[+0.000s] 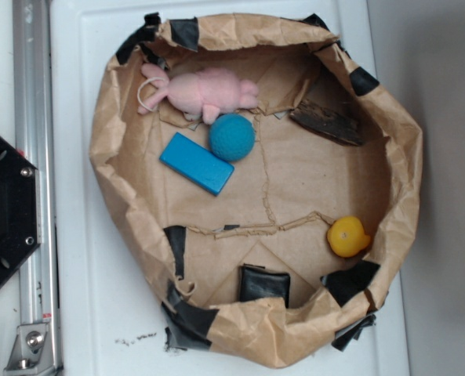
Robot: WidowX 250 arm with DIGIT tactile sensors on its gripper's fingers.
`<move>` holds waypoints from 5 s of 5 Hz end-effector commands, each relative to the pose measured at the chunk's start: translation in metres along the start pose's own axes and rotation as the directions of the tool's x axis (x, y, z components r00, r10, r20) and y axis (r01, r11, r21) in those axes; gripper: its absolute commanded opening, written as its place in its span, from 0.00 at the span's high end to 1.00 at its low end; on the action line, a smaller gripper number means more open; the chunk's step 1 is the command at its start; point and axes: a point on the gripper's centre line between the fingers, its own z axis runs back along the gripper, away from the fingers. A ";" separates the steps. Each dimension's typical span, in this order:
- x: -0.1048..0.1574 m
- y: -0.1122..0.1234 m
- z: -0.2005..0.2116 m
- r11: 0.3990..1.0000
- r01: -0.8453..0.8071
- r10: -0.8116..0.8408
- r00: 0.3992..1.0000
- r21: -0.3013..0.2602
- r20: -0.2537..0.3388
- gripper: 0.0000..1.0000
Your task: Grab the blue block.
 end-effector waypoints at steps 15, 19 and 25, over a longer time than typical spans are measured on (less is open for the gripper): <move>0.081 -0.008 -0.224 0.826 0.561 -0.562 0.817 -0.050 -0.128 0.00; 0.114 0.002 -0.255 0.843 0.535 -0.518 0.835 0.052 -0.186 0.00; 0.060 0.057 -0.253 0.746 0.662 -0.646 0.690 -0.076 -0.328 0.00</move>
